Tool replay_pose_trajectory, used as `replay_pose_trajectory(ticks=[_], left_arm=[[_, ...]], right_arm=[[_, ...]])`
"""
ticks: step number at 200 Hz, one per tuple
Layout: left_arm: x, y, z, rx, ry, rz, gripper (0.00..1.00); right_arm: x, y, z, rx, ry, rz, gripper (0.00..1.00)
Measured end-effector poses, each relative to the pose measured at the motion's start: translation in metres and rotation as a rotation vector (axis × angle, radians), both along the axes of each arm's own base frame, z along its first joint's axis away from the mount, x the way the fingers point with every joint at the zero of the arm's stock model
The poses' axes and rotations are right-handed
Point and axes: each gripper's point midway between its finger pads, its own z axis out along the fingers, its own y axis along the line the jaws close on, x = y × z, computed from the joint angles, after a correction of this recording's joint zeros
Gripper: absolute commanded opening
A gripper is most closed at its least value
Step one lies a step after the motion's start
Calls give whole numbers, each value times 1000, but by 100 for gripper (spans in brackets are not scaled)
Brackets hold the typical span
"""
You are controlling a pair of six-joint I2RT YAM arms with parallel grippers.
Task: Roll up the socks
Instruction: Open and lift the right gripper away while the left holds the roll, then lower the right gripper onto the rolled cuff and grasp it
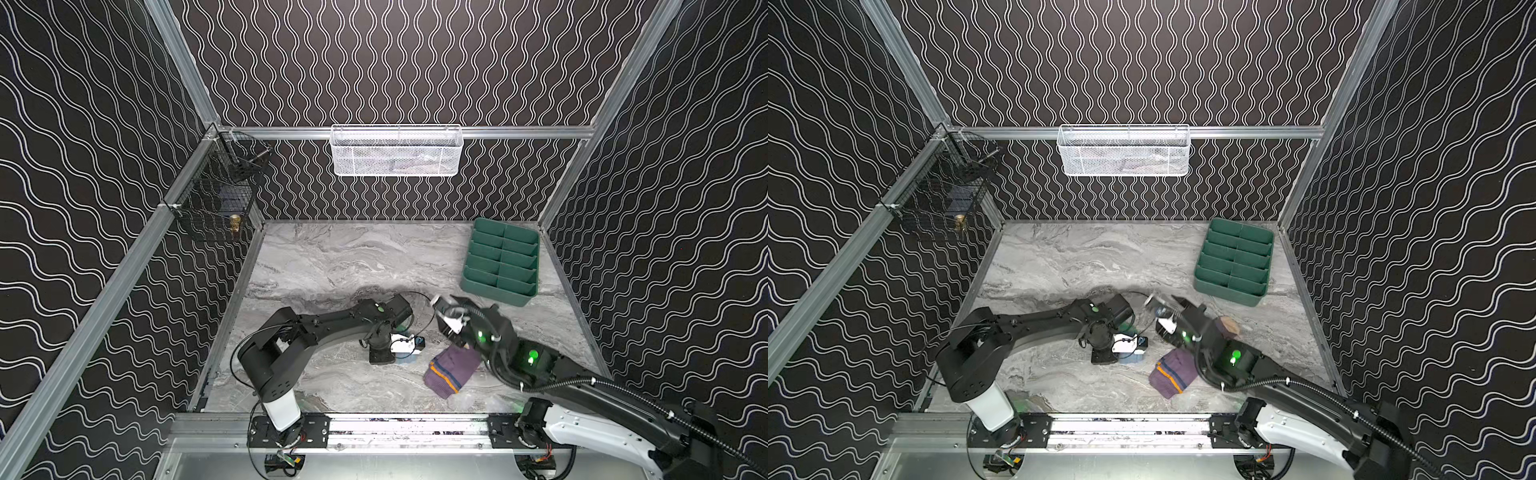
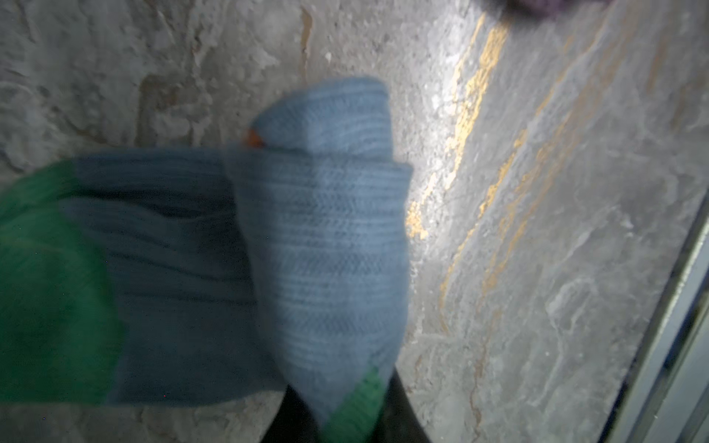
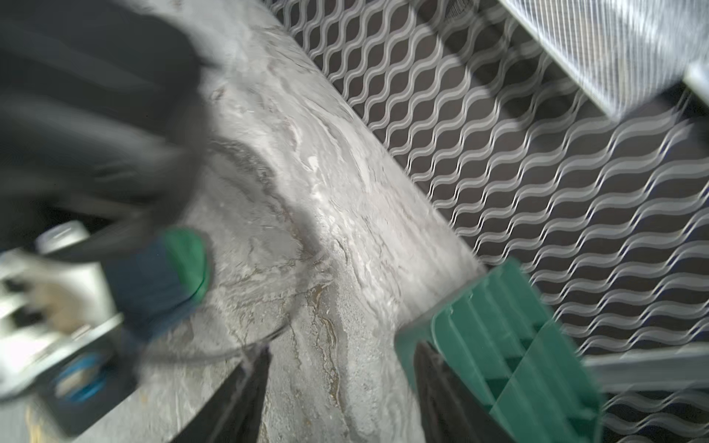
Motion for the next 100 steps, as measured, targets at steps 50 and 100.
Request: replay_pose_trajectory(ticks=[50,100], left_arm=[[-1,2,-7,24,101,45,0],[-1,1,-8,-1,154,80,0]], right_arm=[[-84,41,-73,-369,-158,444,65],[-86,76,-140,-504,-86,534,66]])
